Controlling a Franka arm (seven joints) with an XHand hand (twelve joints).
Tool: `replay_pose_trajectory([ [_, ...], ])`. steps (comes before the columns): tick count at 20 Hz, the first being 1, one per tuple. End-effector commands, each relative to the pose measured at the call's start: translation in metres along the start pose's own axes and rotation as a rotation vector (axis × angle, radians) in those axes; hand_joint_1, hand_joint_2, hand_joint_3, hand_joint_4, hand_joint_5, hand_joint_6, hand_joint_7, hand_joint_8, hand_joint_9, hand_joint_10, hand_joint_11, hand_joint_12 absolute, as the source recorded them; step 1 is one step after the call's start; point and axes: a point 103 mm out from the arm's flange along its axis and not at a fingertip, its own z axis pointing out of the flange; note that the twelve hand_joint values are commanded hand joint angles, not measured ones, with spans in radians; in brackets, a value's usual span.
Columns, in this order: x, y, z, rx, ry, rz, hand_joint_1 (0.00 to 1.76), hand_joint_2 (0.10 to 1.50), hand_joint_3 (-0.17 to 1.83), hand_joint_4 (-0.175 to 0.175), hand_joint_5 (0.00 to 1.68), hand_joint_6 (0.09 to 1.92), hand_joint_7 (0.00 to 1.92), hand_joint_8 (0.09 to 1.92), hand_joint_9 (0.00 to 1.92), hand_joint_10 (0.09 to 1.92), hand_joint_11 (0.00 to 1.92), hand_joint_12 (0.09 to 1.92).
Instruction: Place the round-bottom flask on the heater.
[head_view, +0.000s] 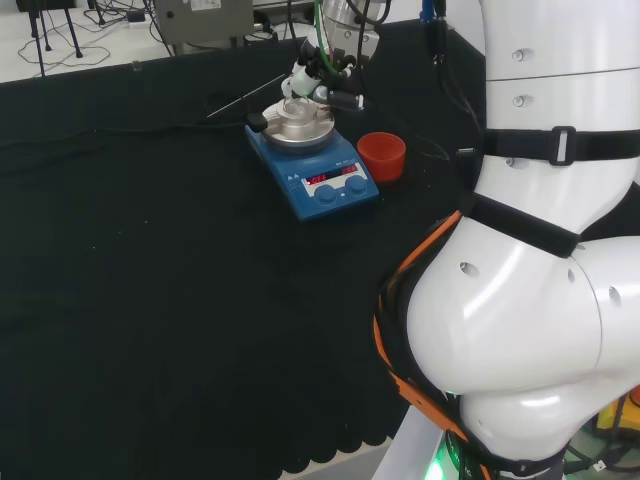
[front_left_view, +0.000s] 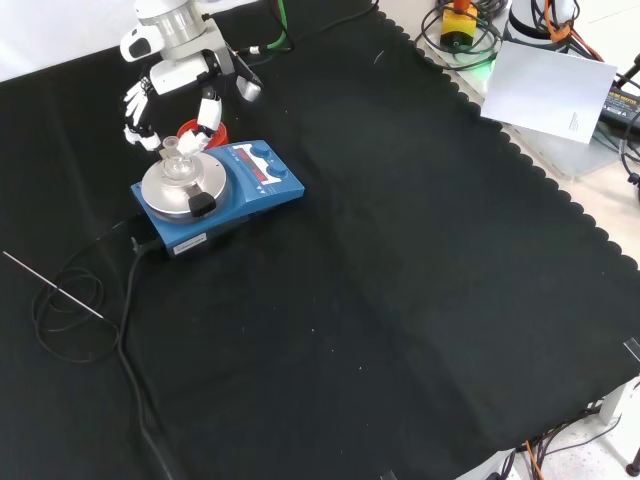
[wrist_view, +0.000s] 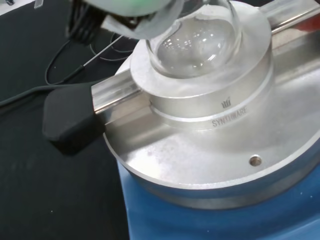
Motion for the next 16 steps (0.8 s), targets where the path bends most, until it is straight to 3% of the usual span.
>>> replay_pose_trajectory([
  [1, 0.000, -0.004, -0.005, -0.014, 0.009, -0.015, 0.88, 0.64, 0.71, -0.055, 0.56, 0.78, 0.43, 0.72, 0.61, 0.72, 0.26, 1.36],
  [5, 0.002, -0.010, -0.011, -0.019, 0.002, -0.016, 0.82, 0.62, 0.67, -0.048, 0.44, 0.71, 0.42, 0.73, 0.59, 0.73, 0.25, 1.37],
  [16, -0.001, -0.040, -0.031, -0.048, -0.004, -0.002, 0.78, 0.64, 0.60, -0.041, 0.39, 0.55, 0.40, 0.75, 0.57, 0.75, 0.23, 1.38],
])
